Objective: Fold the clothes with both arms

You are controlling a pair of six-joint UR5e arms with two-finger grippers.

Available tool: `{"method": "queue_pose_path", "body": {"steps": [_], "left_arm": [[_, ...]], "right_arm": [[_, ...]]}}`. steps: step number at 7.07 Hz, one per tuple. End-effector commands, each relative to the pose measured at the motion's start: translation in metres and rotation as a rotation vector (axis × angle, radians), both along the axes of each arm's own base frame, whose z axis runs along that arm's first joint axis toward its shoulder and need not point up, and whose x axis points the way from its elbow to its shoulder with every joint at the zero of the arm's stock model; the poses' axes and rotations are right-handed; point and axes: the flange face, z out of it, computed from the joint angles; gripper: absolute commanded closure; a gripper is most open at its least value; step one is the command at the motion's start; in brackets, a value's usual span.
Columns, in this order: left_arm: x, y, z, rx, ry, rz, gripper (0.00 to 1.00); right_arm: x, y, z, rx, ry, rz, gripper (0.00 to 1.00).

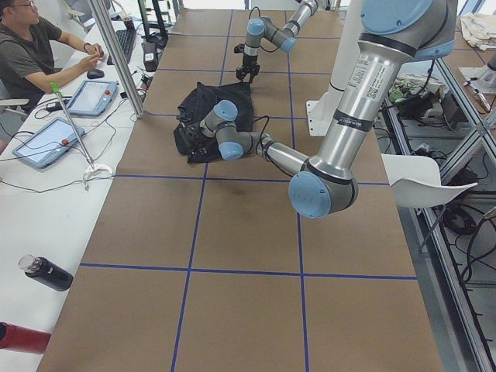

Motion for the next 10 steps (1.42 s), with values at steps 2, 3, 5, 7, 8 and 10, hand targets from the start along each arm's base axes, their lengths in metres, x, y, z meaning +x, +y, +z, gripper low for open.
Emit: {"method": "queue_pose_path", "body": {"steps": [2,3,5,7,8,10], "left_arm": [[0.001,0.001,0.001,-0.002,-0.001,0.004,0.57],[0.001,0.001,0.001,-0.002,-0.001,0.004,0.57],[0.002,0.0,0.0,-0.001,0.0,0.004,0.57],[0.001,0.001,-0.003,0.003,0.007,0.005,0.57],[0.001,0.001,-0.006,0.006,0.013,0.005,0.57],[-0.002,0.009,-0.026,0.02,0.054,0.036,0.57]], "right_arm": [[-0.001,0.007,0.004,-0.008,0.001,-0.007,0.92],[-0.002,0.009,0.003,-0.007,0.0,-0.011,1.0],[0.0,0.01,-0.001,-0.001,-0.009,-0.016,1.0],[0.017,0.022,-0.019,0.01,-0.051,-0.028,1.0],[0.048,0.051,-0.02,0.001,-0.081,-0.064,1.0],[0.04,0.138,-0.044,-0.031,-0.15,-0.253,1.0]]}}
